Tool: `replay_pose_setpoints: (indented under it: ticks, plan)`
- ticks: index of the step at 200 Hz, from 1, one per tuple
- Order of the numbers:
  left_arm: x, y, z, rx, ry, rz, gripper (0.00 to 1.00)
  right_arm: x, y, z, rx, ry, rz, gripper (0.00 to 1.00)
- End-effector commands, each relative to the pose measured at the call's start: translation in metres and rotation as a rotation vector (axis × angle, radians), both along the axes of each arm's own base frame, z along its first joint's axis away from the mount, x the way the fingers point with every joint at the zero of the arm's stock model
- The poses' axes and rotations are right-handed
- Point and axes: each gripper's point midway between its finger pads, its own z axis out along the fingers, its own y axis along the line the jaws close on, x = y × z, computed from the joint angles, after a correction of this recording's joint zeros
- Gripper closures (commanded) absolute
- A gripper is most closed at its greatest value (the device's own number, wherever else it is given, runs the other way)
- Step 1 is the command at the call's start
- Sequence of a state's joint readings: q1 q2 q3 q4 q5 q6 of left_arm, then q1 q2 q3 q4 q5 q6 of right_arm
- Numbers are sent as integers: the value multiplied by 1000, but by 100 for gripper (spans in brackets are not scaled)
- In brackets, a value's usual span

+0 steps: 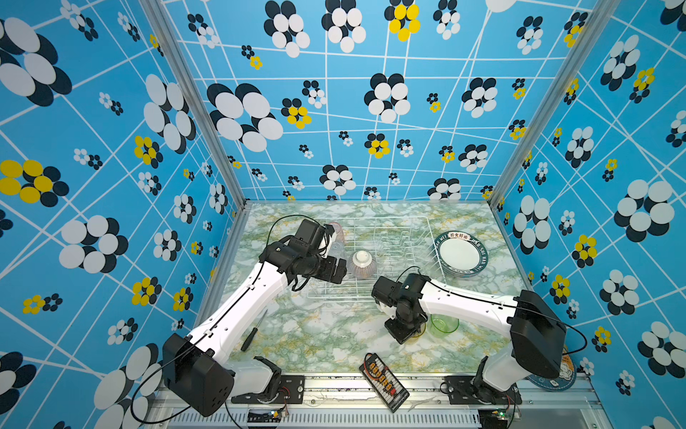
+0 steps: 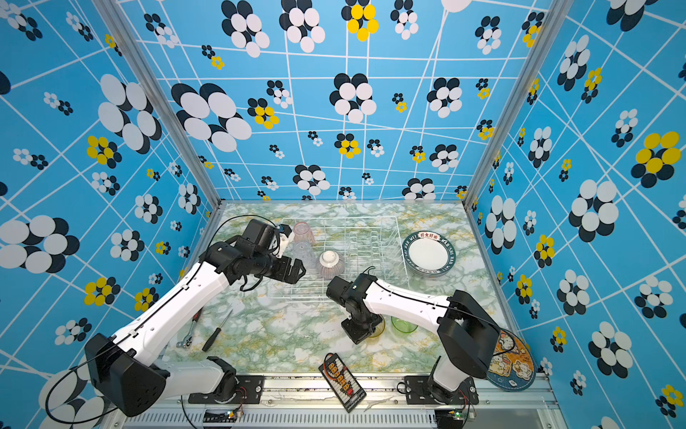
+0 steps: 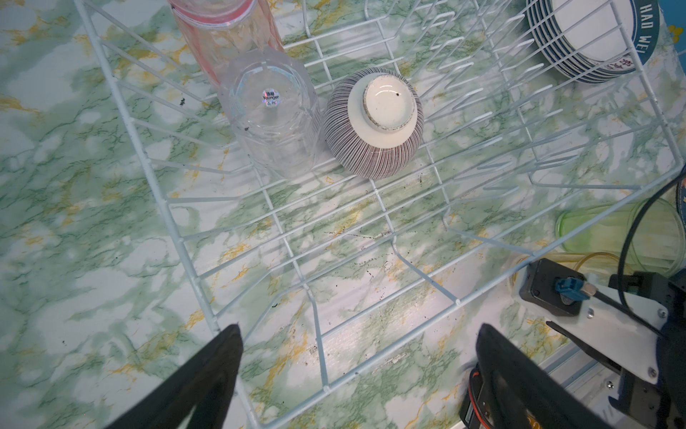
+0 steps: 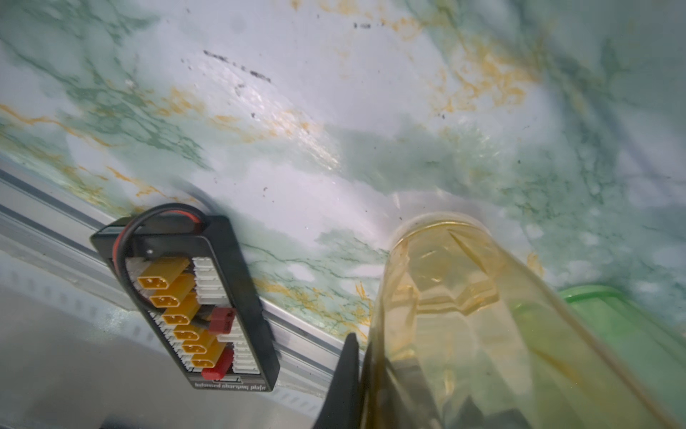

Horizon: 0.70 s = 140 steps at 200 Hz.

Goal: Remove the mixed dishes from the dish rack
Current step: 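Carry the yellow glass toward the table with right gripper while left withdraws, then set the yellow glass beside the green glass, open right gripper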

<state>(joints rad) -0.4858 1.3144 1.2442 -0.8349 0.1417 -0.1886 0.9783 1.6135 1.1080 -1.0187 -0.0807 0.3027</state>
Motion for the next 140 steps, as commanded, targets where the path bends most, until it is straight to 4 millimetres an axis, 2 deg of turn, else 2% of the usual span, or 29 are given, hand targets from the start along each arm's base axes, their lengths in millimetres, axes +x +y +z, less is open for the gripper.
replay_pose_setpoints:
  ticks: [1,40,71,98,140]
  plan:
    - [-4,0,-6,15,7,-24,0,17,-4,-1,-31,-55,-46,100]
    - [-5,1,-5,15,8,-23,0,20,-5,-3,-35,-66,-60,100]
    - [-6,2,-4,19,3,-21,1,21,-6,1,-31,-76,-61,96]
    - [-7,3,-3,18,2,-21,1,22,-5,5,-18,-88,-67,84]
    - [-7,3,-2,19,0,-21,1,24,-6,12,2,-116,-78,79]
